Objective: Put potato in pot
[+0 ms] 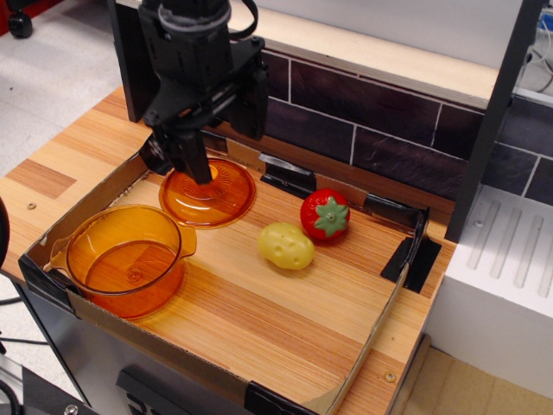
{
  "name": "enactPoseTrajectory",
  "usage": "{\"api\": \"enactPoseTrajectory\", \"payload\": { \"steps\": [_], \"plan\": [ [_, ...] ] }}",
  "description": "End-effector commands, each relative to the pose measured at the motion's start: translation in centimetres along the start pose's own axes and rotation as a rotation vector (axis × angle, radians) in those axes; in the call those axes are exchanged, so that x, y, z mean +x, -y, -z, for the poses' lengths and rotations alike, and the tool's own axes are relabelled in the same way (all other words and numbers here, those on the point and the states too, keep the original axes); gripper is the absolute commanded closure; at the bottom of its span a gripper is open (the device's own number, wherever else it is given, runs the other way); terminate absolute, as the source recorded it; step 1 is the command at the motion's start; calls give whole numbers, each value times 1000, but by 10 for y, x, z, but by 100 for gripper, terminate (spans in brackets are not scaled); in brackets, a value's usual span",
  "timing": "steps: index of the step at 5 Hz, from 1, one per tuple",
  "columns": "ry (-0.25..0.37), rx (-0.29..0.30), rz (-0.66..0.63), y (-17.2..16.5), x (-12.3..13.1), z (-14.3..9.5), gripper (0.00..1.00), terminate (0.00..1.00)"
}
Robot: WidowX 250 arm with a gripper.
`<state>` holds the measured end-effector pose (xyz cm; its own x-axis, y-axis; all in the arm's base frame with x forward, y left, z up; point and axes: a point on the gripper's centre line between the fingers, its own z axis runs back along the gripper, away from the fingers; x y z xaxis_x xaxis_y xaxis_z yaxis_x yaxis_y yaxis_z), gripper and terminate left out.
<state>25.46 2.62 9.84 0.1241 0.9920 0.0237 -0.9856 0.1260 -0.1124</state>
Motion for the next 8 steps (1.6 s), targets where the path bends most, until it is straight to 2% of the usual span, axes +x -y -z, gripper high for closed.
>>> {"api": "enactPoseTrajectory", "payload": {
  "steps": [1, 3, 5, 8],
  "plan": [
    [-41, 4, -99, 0, -23, 15, 0, 0],
    [-31, -20, -87, -3, -37, 42, 0, 0],
    [-10, -39, -92, -1, -43, 59, 0, 0],
    [14, -29, -86, 4, -51, 78, 0, 0]
  ]
}}
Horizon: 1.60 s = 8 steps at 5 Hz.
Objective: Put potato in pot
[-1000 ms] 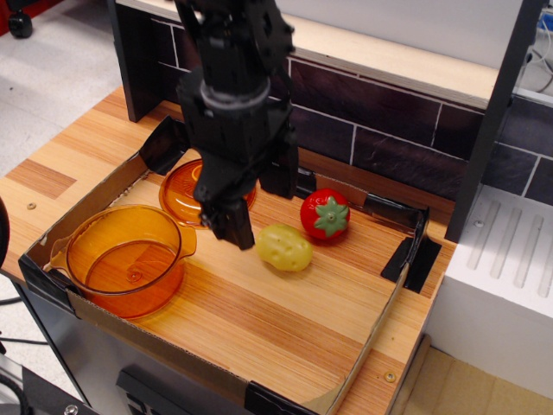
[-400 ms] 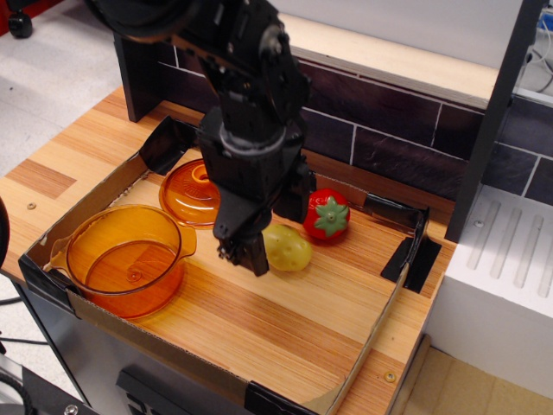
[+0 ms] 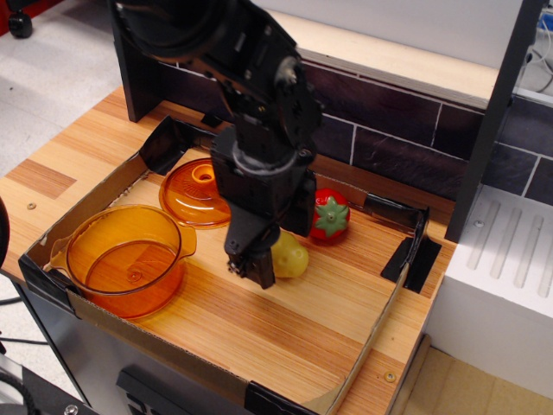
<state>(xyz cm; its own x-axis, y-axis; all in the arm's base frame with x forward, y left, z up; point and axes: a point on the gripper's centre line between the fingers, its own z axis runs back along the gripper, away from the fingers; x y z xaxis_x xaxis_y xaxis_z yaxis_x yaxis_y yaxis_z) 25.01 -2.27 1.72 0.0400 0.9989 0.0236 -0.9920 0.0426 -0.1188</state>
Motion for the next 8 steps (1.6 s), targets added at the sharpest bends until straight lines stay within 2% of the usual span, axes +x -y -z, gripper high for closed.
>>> {"api": "enactPoseTrajectory", "payload": {
  "steps": [1, 2, 4, 5, 6, 7, 8],
  "plan": [
    [8, -44, 21, 6, -4, -1, 0, 0],
    [22, -69, 58, 1, -6, 2, 100, 0],
    [14, -90, 75, -3, -6, -8, 100, 0],
    [-34, -99, 62, -4, -7, -47, 100, 0],
    [-42, -86, 90, -7, 12, -74, 100, 0],
    [-60, -70, 103, -14, 38, -84, 100, 0],
    [-42, -40, 105, -18, 61, -83, 100, 0]
  ]
}}
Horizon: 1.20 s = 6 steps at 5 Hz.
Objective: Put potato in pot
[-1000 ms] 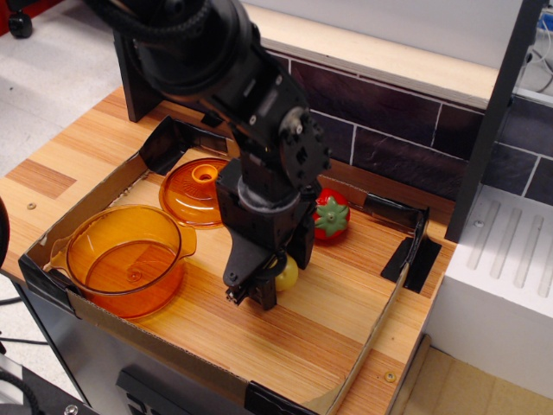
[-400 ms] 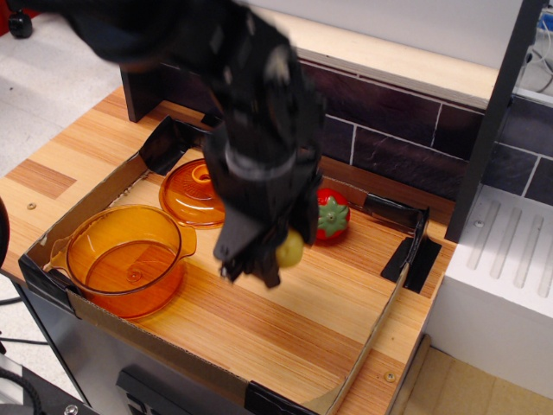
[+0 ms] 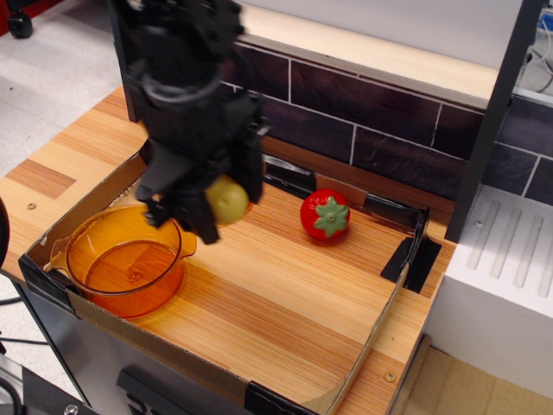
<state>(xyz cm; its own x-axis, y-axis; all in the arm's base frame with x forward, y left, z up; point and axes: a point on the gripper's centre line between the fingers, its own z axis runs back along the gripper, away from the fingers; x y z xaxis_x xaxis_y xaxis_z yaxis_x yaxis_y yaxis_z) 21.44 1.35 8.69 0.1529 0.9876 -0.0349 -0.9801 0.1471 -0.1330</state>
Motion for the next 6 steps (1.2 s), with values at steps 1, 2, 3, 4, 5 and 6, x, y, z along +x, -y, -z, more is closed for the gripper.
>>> {"api": "enactPoseTrajectory", "payload": {
  "steps": [1, 2, 3, 4, 5, 6],
  "plan": [
    [29, -5, -11, 4, 46, -10, 100, 0],
    [20, 20, 40, -1, 59, -3, 100, 0],
    [19, 4, 97, -12, 65, 9, 100, 0],
    [54, -7, 131, -21, 65, 19, 100, 0],
    [91, 7, 170, -26, 60, 28, 0, 0],
    [110, 3, 212, -28, 53, 32, 0, 0]
  ]
}}
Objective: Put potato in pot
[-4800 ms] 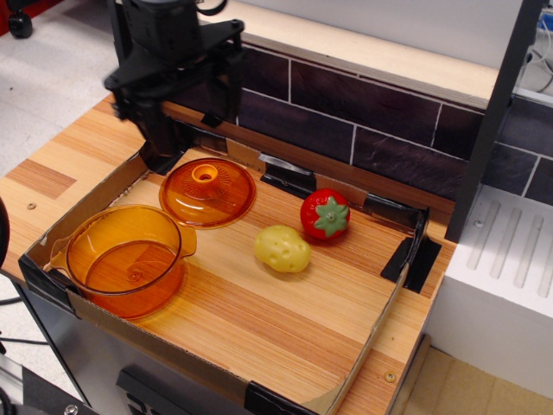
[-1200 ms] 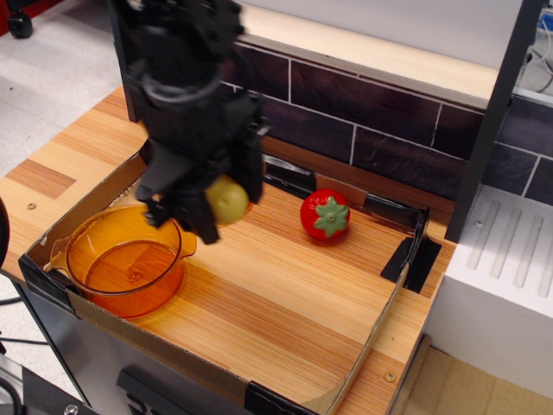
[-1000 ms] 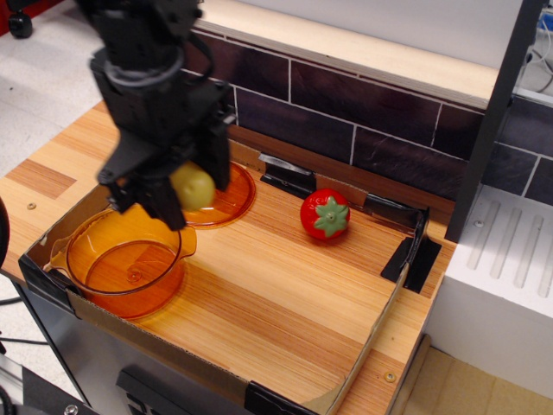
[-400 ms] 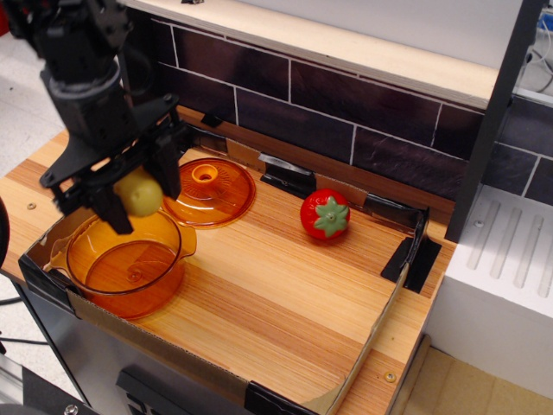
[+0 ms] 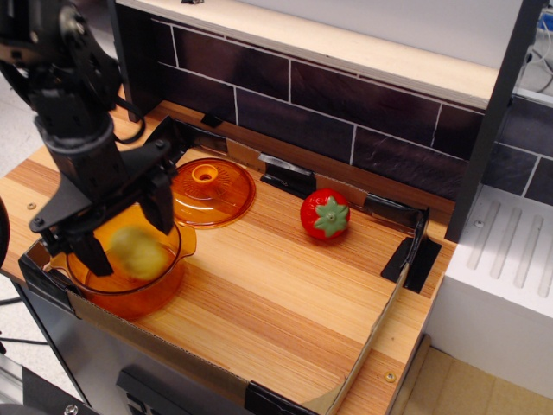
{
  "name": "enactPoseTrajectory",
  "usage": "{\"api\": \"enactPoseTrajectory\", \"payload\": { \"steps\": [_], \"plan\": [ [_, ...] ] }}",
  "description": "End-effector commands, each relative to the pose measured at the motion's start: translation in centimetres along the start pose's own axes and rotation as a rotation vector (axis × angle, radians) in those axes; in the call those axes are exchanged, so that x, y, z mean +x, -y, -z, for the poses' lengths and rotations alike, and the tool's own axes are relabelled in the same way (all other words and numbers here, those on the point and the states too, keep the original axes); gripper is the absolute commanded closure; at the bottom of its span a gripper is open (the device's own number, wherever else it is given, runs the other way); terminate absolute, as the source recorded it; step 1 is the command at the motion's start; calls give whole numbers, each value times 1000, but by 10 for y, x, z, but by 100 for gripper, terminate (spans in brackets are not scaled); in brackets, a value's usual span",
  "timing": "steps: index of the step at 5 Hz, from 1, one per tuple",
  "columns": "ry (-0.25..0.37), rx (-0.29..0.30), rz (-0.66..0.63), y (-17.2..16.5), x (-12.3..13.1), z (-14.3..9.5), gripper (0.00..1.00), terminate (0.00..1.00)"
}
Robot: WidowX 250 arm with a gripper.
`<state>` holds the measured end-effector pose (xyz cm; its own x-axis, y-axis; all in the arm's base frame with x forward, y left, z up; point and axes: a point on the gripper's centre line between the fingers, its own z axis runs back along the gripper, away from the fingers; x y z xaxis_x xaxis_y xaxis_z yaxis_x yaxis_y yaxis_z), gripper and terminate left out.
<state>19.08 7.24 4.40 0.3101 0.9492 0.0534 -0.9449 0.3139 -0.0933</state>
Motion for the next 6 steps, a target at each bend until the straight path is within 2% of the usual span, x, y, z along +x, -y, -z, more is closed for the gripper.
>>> {"api": "enactPoseTrajectory", "payload": {
  "steps": [1, 3, 4, 5, 6],
  "plan": [
    [46, -75, -30, 27, -1, -25, 0, 0],
    [-25, -108, -59, 69, -8, -81, 0, 0],
    [-27, -86, -81, 78, -13, -97, 0, 0],
    [-27, -86, -81, 78, -13, -97, 0, 0],
    [-27, -86, -81, 78, -13, -97, 0, 100]
  ]
}}
